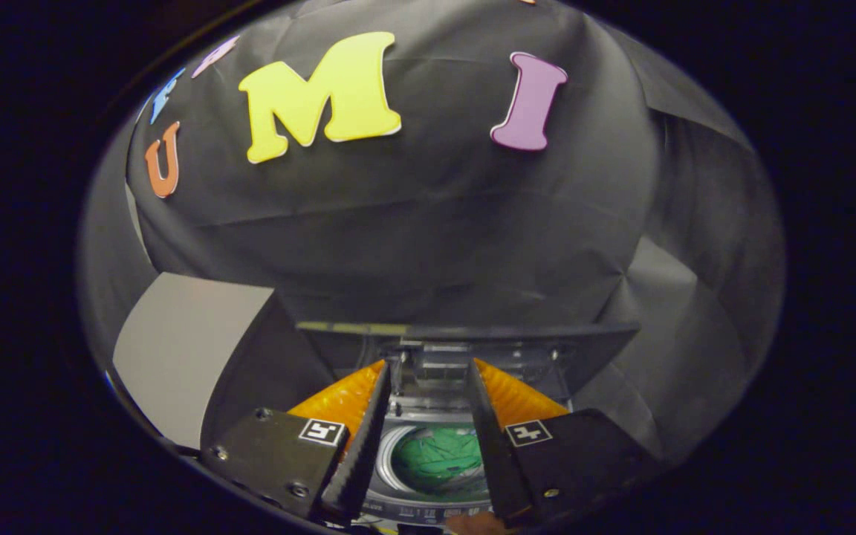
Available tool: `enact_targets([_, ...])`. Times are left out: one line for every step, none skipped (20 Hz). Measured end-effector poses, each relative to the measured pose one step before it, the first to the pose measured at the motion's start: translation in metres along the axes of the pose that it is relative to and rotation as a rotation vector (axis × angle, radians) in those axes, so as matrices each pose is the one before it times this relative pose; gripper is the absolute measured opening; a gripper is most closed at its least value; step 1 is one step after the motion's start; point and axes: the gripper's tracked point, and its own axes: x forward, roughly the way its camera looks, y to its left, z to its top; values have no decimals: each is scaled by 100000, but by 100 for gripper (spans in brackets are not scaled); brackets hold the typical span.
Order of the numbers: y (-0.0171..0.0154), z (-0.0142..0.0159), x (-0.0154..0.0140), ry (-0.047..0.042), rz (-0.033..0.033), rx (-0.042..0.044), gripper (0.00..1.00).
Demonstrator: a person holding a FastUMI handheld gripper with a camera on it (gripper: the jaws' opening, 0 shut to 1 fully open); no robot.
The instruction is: Put the clothes into the washing machine and then close the washing machine lid.
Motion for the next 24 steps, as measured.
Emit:
enact_targets([-151, 1040, 468, -1619, -313, 962, 65])
enact_targets([-294, 980, 417, -1261, 114, 935, 65])
enact_targets([-164, 1102, 646, -1770, 272, 1039, 65])
enact_targets([-188, 897, 727, -134, 111, 224, 65])
enact_targets([-132, 635, 765, -180, 865, -186, 65])
enact_targets([-169, 478, 925, 466, 34, -450, 65])
enact_targets([-59, 285, 1334, 685, -226, -1213, 65])
enact_targets([-178, 179, 809, 288, -228, -724, 65])
enact_targets([-80, 52, 859, 659, 149, 466, 65])
enact_targets([64, 59, 758, 192, 524, 973, 65])
enact_targets([-230, -190, 682, -569, -86, 856, 65])
enact_targets([-427, -111, 725, -1306, -1446, 27, 65])
enact_targets([-514, -277, 662, -1069, -1869, -805, 65])
enact_targets([-379, -476, 524, 168, -1520, -834, 65])
enact_targets([-307, -646, 477, 228, -692, -360, 65])
enact_targets([-182, -523, 410, 872, 55, 472, 65])
enact_targets([70, -524, 219, 897, 782, 929, 65])
enact_targets([52, -478, 255, 815, 457, 828, 65])
enact_targets([-57, -614, 81, 1270, 299, 625, 65])
enact_targets([51, -621, 156, 1472, 271, 245, 65])
enact_targets([65, -41, -126, -1317, 558, 97, 65])
enact_targets([16, 136, 50, -412, -328, -514, 65])
enact_targets([40, -177, -168, -235, 58, -235, 65])
enact_targets([-76, -14, -128, -459, 137, 501, 65])
